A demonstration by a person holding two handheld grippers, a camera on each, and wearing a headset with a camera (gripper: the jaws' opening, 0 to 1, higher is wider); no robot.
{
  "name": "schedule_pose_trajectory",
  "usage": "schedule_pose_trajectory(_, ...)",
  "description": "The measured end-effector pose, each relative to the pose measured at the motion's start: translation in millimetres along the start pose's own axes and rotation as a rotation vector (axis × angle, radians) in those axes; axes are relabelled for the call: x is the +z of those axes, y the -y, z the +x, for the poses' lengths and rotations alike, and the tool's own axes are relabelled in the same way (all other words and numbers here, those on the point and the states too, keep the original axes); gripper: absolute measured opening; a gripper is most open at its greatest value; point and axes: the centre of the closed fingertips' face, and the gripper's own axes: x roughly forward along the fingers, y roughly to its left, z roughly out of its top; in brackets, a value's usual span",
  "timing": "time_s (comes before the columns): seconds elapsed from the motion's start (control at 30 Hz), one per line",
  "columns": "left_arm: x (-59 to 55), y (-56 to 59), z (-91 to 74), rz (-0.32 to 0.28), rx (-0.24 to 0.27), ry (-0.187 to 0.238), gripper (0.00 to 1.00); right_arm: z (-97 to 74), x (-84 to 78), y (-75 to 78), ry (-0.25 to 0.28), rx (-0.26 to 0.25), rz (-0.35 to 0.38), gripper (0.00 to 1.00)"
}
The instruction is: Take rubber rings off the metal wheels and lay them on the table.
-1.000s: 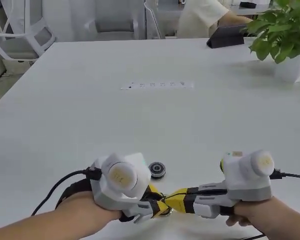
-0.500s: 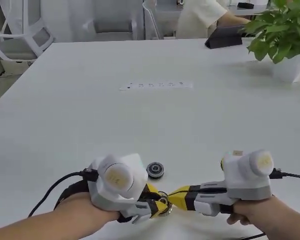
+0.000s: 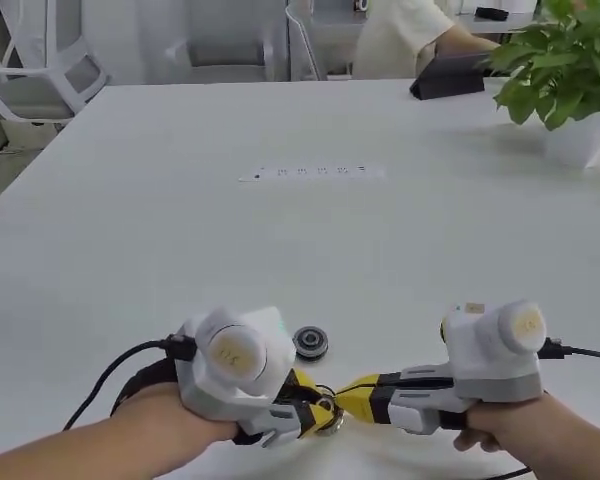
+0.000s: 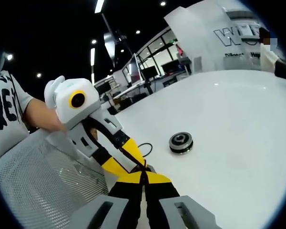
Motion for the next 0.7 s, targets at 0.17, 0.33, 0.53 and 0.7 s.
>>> schedule_pose_trajectory(0.17,0.2,0.5,-3.2,0.006,-0.012,-0.006,0.11,-0.5,-0.1,0.6,0.003,0.004,0.005,0.00)
schedule_pose_trajectory(0.33,5.3,1.4,-7.7,0.007,-0.020,0.004,0.13,-0.5,-0.3,0.6,0.003,0.011,0.008,0.00)
schedule_pose_trajectory(0.53,12.8,5.3,-17.1,-0.034,-0.041,0.033,0.18,-1.7,4.0,-0.9,0.009,0.027,0.006,0.00)
schedule_pose_trajectory(0.7,19.8,3.6,-28.0,-0.033,-0.030,0.062,0.21,-2.2,9.0,-5.0,0.009,0.045,-0.006,0.00)
